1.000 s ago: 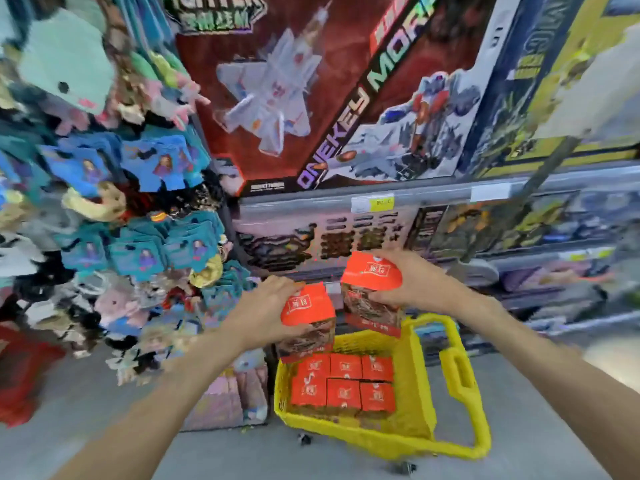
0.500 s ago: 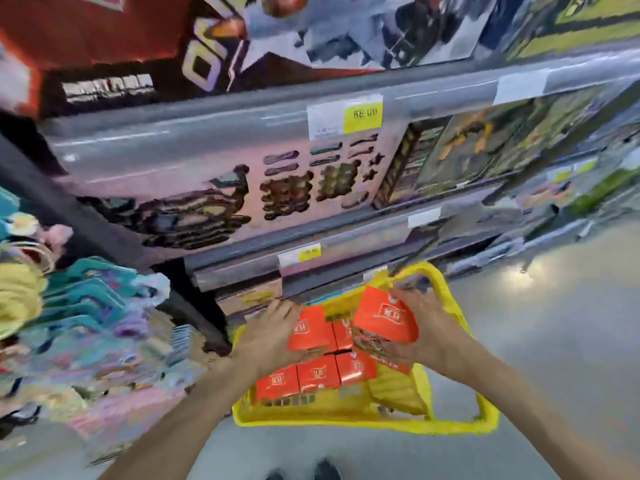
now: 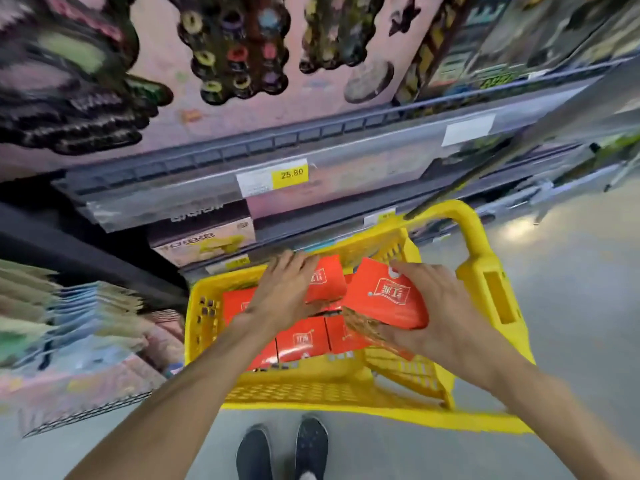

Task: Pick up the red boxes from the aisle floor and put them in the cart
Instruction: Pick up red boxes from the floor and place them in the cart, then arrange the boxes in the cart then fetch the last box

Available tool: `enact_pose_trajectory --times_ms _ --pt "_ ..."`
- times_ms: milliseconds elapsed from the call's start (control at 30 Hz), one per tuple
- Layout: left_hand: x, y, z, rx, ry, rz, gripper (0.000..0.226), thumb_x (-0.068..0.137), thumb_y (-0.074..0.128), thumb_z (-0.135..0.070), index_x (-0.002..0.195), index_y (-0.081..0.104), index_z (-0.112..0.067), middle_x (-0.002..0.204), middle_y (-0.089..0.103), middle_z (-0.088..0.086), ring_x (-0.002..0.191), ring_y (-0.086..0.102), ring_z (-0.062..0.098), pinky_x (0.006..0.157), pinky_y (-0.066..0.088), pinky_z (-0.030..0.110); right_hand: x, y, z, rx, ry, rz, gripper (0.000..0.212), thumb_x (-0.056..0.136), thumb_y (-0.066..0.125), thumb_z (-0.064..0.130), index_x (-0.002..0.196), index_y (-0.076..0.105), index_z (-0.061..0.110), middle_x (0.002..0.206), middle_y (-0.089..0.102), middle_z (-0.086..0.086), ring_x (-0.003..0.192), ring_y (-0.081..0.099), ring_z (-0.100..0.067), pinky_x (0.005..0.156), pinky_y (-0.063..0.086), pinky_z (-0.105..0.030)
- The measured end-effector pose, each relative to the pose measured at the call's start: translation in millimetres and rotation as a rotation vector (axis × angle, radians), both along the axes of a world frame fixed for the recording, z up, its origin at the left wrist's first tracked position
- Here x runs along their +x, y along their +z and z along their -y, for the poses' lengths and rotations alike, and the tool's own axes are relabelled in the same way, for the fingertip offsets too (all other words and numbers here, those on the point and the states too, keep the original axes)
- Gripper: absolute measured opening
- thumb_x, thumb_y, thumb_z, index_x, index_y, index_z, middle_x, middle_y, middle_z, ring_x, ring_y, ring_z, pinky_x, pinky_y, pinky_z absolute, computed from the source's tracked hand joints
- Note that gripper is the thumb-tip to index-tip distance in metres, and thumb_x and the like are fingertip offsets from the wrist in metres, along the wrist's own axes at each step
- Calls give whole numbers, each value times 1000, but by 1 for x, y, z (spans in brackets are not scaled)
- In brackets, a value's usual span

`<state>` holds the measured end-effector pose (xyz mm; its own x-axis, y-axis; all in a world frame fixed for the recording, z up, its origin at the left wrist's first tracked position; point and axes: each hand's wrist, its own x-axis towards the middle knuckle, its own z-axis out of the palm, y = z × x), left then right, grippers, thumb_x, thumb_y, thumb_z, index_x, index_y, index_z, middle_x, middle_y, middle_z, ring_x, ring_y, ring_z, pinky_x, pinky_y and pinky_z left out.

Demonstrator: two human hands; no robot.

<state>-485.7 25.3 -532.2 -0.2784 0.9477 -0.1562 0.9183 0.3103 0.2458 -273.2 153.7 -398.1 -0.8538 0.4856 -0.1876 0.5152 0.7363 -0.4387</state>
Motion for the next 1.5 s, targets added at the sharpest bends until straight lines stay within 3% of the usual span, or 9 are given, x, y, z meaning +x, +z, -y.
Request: enact_pose_trajectory --times_ms 233,433,567,700,767,900,1167,1333,1500 --pt "-23 11 12 -23 -3 79 94 76 61 -69 150 33 -17 138 45 1 122 40 23 101 43 43 -32 -2 -23 46 58 85 103 60 47 82 147 35 28 136 48 11 126 37 -10 98 19 -23" --pt "-25 8 18 9 -18 69 94 77 66 -63 151 32 -17 137 46 2 121 40 23 101 44 42 -62 -41 -46 99 235 207 103 72 73 59 154 24 24 145 41 3 133 33 -20 112 24 -38" --pt "-27 6 20 19 -46 46 93 78 66 -63 151 32 -16 137 45 2 121 40 22 101 44 43 -71 -73 -60 85 327 248 96 67 78 50 147 34 21 135 46 1 126 39 -23 111 28 -38" --pt "-21 5 15 14 -41 11 93 76 67 -62 150 33 -16 136 45 3 121 40 24 101 43 45 -70 -93 -67 139 348 316 98 62 50 74 146 35 24 136 49 4 127 35 -21 111 20 -42" --pt "-19 2 12 8 -44 -19 93 76 66 -63 149 33 -16 135 45 2 120 40 24 101 42 46 -67 -105 -66 206 394 326 102 61 39 78 145 38 21 135 52 1 125 38 -25 108 27 -46" --pt "-18 -2 8 7 -40 -33 94 77 65 -66 150 33 -16 133 46 2 118 41 24 99 43 45 -65 -119 -71 204 371 275 93 71 73 59 146 35 19 138 49 0 126 39 -26 107 35 -47" --pt "-8 3 0 -45 -43 -73 93 81 62 -64 152 26 -15 138 42 4 122 38 25 103 39 45 -66 -127 -72 236 384 342 99 71 83 36 150 25 17 138 44 -1 129 38 -25 109 37 -42" --pt "-3 2 5 -46 -32 -72 99 81 59 -68 154 19 -14 141 40 4 125 37 25 106 38 43 -61 -126 -65 340 405 386 105 77 80 42 154 14 12 148 35 -5 136 32 -27 115 32 -41" --pt "-3 28 12 -16 -104 -47 94 83 53 -71 153 25 -14 147 38 5 134 34 25 110 34 43 -40 -96 -58 226 324 325 99 82 73 49 155 17 11 154 32 -8 144 26 -27 118 27 -37"
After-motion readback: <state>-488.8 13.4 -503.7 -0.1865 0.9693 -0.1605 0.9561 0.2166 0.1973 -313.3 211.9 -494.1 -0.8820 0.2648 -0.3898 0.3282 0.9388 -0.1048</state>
